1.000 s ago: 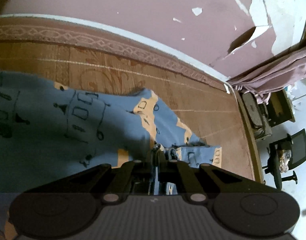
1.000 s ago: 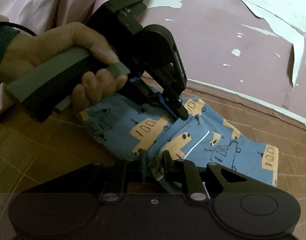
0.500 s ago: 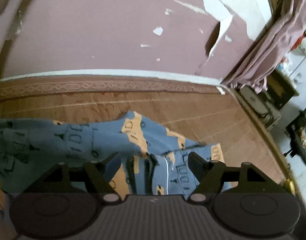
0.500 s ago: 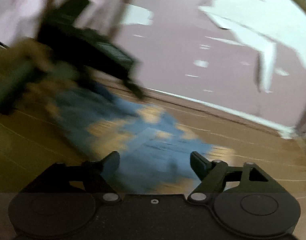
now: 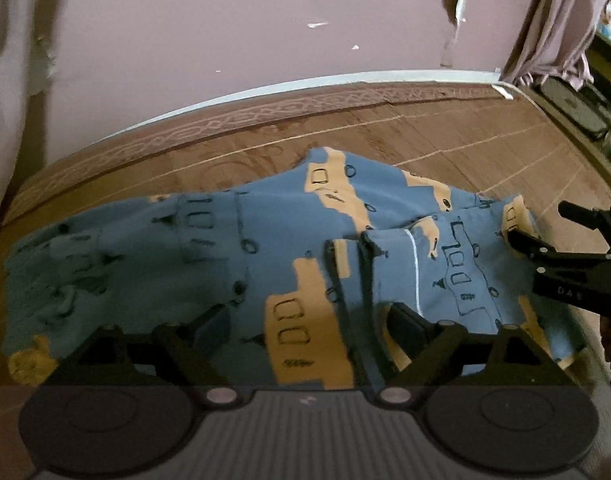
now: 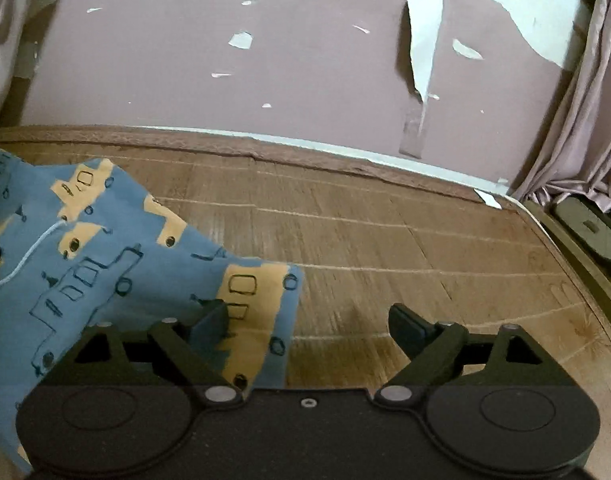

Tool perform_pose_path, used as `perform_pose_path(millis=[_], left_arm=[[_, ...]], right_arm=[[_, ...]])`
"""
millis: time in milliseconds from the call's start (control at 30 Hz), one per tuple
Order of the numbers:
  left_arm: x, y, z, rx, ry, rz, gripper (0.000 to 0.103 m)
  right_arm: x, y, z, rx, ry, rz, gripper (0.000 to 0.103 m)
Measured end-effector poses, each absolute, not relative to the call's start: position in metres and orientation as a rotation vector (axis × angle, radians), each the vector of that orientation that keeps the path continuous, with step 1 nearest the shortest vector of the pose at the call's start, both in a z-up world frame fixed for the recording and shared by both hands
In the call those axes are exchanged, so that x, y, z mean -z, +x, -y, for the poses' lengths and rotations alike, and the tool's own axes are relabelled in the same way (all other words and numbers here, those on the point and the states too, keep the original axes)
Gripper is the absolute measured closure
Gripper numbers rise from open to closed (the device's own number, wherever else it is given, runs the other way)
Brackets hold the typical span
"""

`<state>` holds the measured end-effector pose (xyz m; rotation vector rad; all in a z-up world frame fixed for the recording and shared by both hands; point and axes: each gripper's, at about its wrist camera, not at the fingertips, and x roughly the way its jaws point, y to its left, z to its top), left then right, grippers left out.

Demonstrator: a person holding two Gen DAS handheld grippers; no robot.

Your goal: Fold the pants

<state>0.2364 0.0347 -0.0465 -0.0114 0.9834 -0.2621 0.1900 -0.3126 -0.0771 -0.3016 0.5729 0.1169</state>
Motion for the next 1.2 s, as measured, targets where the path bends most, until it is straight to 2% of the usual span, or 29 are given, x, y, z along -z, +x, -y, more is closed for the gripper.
perform_pose_path(millis=[100, 200, 300, 400, 533, 700, 933, 967, 1000, 1100, 1200], left_arm=[[0.037, 0.231, -0.056, 0.183, -0.043, -0.987, 0.009], [0.024, 0.215, -0.088, 0.107, -0.117, -0.925, 0.002], [0.017, 0.191, -0.118, 0.008, -0.164, -0.827, 0.001], [0.026, 0.167, -0.142, -0.065, -0.165, -0.753, 0.001], [0.045, 0.148, -0.166, -0.131, -0.177, -0.7, 0.004], [0.053, 0.152, -0.187, -0.106, -0.291, -0.675, 0.015], [0.059, 0.176, -0.2, -0.074, -0.345, -0.687, 0.022], [0.06, 0.179, -0.201, -0.062, -0.343, -0.703, 0.028], [0.062, 0.183, -0.2, -0.042, -0.344, -0.73, 0.048], [0.065, 0.189, -0.197, -0.001, -0.304, -0.771, 0.075], [0.065, 0.19, -0.203, 0.004, -0.36, -0.794, 0.08]], right_arm=[[0.059, 0.165, 0.309, -0.104, -0.281, -0.513, 0.014], [0.047, 0.134, 0.299, -0.178, -0.168, -0.49, 0.007], [0.046, 0.104, 0.276, -0.266, -0.114, -0.479, 0.007], [0.053, 0.079, 0.244, -0.312, -0.203, -0.413, 0.006], [0.072, 0.071, 0.213, -0.332, -0.359, -0.446, 0.007], [0.075, 0.081, 0.219, -0.318, -0.293, -0.48, 0.006], [0.08, 0.084, 0.219, -0.314, -0.283, -0.498, 0.005], [0.08, 0.084, 0.22, -0.315, -0.285, -0.496, 0.005], [0.08, 0.084, 0.22, -0.316, -0.288, -0.49, 0.005], [0.076, 0.082, 0.221, -0.307, -0.29, -0.455, 0.005], [0.073, 0.081, 0.223, -0.32, -0.264, -0.436, 0.005]])
